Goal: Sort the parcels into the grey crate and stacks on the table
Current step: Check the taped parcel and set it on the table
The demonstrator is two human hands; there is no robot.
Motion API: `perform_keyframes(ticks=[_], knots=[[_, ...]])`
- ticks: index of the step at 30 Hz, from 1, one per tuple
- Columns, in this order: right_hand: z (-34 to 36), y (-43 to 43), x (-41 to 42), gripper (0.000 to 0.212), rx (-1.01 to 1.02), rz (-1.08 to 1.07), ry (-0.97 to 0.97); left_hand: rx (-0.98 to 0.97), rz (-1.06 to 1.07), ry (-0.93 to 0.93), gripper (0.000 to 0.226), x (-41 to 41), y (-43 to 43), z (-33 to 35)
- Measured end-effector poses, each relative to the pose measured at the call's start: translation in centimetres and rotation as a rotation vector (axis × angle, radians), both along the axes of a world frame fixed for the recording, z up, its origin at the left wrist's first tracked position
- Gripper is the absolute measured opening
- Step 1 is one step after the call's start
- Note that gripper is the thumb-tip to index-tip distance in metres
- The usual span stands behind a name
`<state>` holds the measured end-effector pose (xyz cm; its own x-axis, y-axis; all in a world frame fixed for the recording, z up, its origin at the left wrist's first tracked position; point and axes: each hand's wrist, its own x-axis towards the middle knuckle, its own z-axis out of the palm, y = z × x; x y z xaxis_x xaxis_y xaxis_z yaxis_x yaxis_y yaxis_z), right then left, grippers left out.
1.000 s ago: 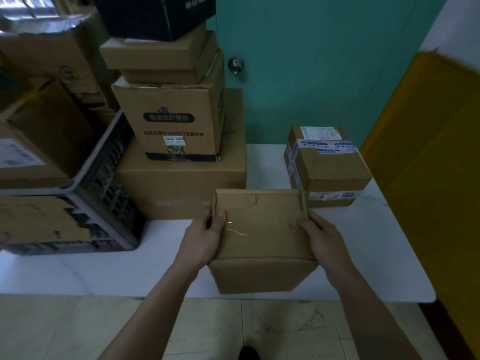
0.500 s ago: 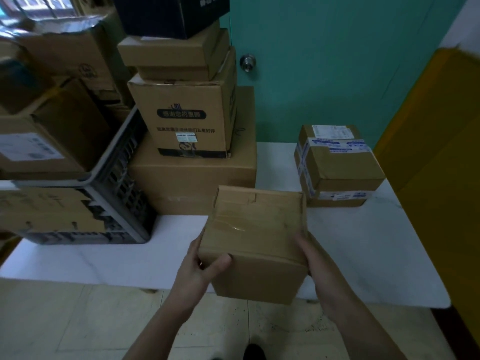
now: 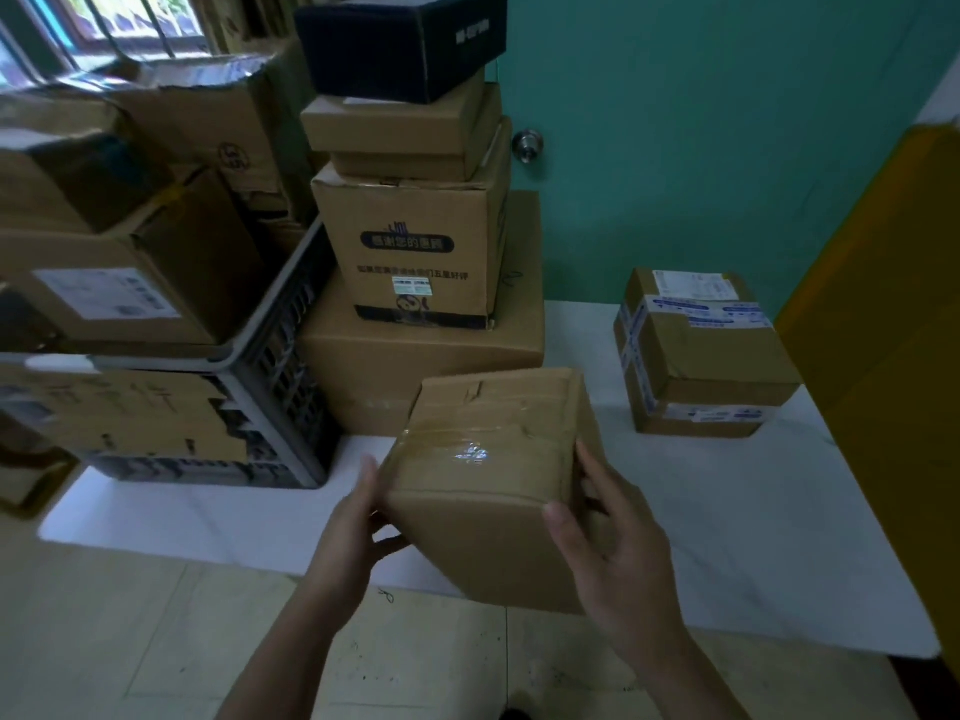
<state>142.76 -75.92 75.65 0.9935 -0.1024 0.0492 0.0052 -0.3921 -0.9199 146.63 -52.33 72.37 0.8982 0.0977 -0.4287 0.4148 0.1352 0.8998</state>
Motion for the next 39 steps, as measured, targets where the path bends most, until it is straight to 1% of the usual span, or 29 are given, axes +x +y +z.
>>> perform_keyframes(ticks=[2, 4, 6, 8, 9, 11, 12, 13, 14, 15, 16, 18, 20, 21, 23, 24, 26, 27, 28, 29, 30, 31, 32, 33, 35, 36, 37, 38, 39], knots=[[0.2, 0.4, 0.2, 0.08, -0.153, 0.069, -0.066, 0.126, -0.106, 0.044, 0.066, 0.3, -0.2, -0.2], [-0.3, 0.7, 0.7, 0.079, -0.294, 0.095, -0.174, 0.113, -0.105, 0.107, 0.07, 0.3, -0.9, -0.7], [-0.8, 0.9, 1.1, 0.075, -0.354, 0.095, -0.201, 0.095, -0.087, 0.124, 0.066, 0.0, -1.6, -1.2], [-1.0, 0.8, 1.4, 0.073, -0.351, 0.119, -0.178, 0.119, -0.049, 0.14, 0.069, -0.1, -2.2, -1.7], [-1.1, 0.7, 1.5, 0.072, -0.347, 0.126, -0.18, 0.187, -0.028, 0.132, 0.072, -0.2, -2.3, -1.8], [-1.4, 0.6, 1.7, 0.07, -0.34, 0.127, -0.193, 0.487, 0.04, 0.021, 0.068, -0.4, -2.1, -1.6], [-1.7, 0.8, 1.7, 0.07, -0.336, 0.132, -0.186, 0.604, 0.073, -0.104, 0.064, -0.6, -2.0, -1.1], [-1.9, 1.0, 1.7, 0.07, -0.333, 0.151, -0.166, 0.63, 0.072, -0.234, 0.062, -0.7, -2.1, -0.3], [-2.3, 1.3, 1.7, 0.069, -0.34, 0.182, -0.147, 0.584, 0.016, -0.318, 0.064, -0.9, -2.2, 0.7], [-2.8, 1.6, 1.7, 0.067, -0.358, 0.215, -0.146, 0.522, -0.079, -0.355, 0.067, -1.1, -2.6, 1.8], [-3.4, 1.8, 1.6, 0.066, -0.376, 0.24, -0.17, 0.491, -0.183, -0.358, 0.073, -1.4, -3.0, 2.4], [-3.8, 2.0, 1.5, 0.064, -0.347, 0.273, -0.19, 0.58, -0.3, -0.349, 0.093, -1.8, -4.0, 2.8], [-3.4, 1.9, 1.8, 0.06, -0.257, 0.321, -0.143, 0.712, -0.278, -0.326, 0.106, -1.8, -4.7, 2.7], [-3.0, 1.7, 1.8, 0.058, -0.215, 0.343, -0.119, 0.73, -0.254, -0.31, 0.109, -1.8, -4.7, 2.3], [-2.5, 1.1, 1.7, 0.05, -0.168, 0.296, -0.067, 0.729, -0.231, -0.282, 0.112, -1.7, -4.4, 2.1], [-2.6, 0.6, 1.6, 0.05, -0.194, 0.191, -0.063, 0.726, -0.225, -0.272, 0.112, -1.7, -4.3, 1.9], [-3.2, -0.5, 1.8, 0.068, -0.39, -0.112, -0.028, 0.681, -0.182, -0.243, 0.108, -1.6, -4.1, 1.9], [-3.4, -1.3, 2.0, 0.079, -0.467, -0.209, 0.081, 0.628, -0.15, -0.233, 0.104, -1.6, -4.0, 1.8], [-3.6, -2.2, 2.3, 0.089, -0.453, -0.235, 0.258, 0.569, -0.121, -0.217, 0.101, -1.6, -4.0, 1.9], [-3.7, -3.0, 2.5, 0.096, -0.325, -0.222, 0.427, 0.517, -0.095, -0.2, 0.096, -1.6, -3.9, 1.9], [-3.9, -3.5, 2.5, 0.095, -0.127, -0.187, 0.536, 0.49, -0.073, -0.19, 0.091, -1.5, -3.7, 1.7], [-4.1, -3.7, 2.5, 0.086, 0.05, -0.154, 0.577, 0.475, -0.055, -0.185, 0.084, -1.4, -3.3, 1.3], [-4.2, -3.8, 2.3, 0.072, 0.153, -0.136, 0.557, 0.452, -0.041, -0.173, 0.077, -1.3, -3.1, 1.1], [-4.4, -4.0, 2.1, 0.059, 0.178, -0.138, 0.505, 0.415, -0.019, -0.158, 0.072, -1.2, -3.0, 0.9], [-4.6, -4.1, 2.0, 0.039, 0.187, -0.176, 0.394, 0.33, 0.046, -0.11, 0.076, -0.8, -2.6, 0.6], [-4.5, -4.0, 2.0, 0.036, 0.195, -0.199, 0.346, 0.288, 0.083, -0.082, 0.075, -0.7, -2.4, 0.4], [-4.4, -4.0, 1.9, 0.041, 0.19, -0.217, 0.296, 0.235, 0.113, -0.064, 0.068, -0.4, -2.1, 0.1], [-4.3, -3.9, 1.8, 0.05, 0.175, -0.233, 0.242, 0.173, 0.128, -0.041, 0.06, -0.2, -2.0, -0.1], [-4.0, -3.8, 1.6, 0.06, 0.148, -0.233, 0.181, 0.123, 0.142, -0.016, 0.06, -0.1, -1.8, -0.4]])
